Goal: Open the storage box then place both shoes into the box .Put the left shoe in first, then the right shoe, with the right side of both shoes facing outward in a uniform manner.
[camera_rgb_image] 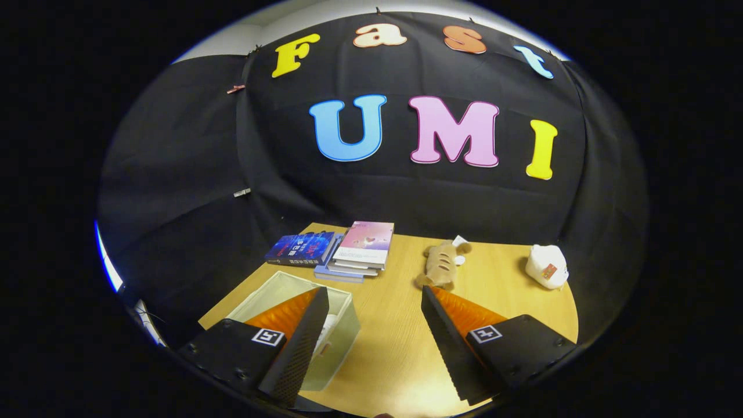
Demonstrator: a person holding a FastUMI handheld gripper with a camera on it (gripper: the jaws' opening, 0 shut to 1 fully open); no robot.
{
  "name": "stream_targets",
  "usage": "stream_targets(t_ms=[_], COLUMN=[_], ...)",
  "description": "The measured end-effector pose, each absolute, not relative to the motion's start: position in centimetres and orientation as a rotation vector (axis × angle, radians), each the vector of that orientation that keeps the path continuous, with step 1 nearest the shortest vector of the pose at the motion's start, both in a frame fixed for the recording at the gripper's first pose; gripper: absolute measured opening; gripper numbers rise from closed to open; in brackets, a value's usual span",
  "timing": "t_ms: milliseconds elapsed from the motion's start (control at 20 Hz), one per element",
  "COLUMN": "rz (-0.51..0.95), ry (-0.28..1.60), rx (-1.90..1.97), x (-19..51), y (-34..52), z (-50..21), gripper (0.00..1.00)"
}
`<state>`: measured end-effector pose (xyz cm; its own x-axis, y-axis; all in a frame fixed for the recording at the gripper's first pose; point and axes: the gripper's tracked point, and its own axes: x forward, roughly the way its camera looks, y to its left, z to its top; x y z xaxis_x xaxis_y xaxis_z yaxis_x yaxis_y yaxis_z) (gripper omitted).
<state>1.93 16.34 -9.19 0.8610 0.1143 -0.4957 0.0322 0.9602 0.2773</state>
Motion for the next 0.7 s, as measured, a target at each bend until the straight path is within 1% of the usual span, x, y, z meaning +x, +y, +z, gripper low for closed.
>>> stream_targets(t_ms=[300,500,700], rz=[0.030,-0.007,-0.013], ry=[0.405,0.370,0.357], rx=[0.180,0.115,0.116], x=[0.3,-1.3,-2.5], y=[8.7,4.2,1.6], z=[-5.7,-5.0,-5.4], gripper=[0.99,0.97,0.98])
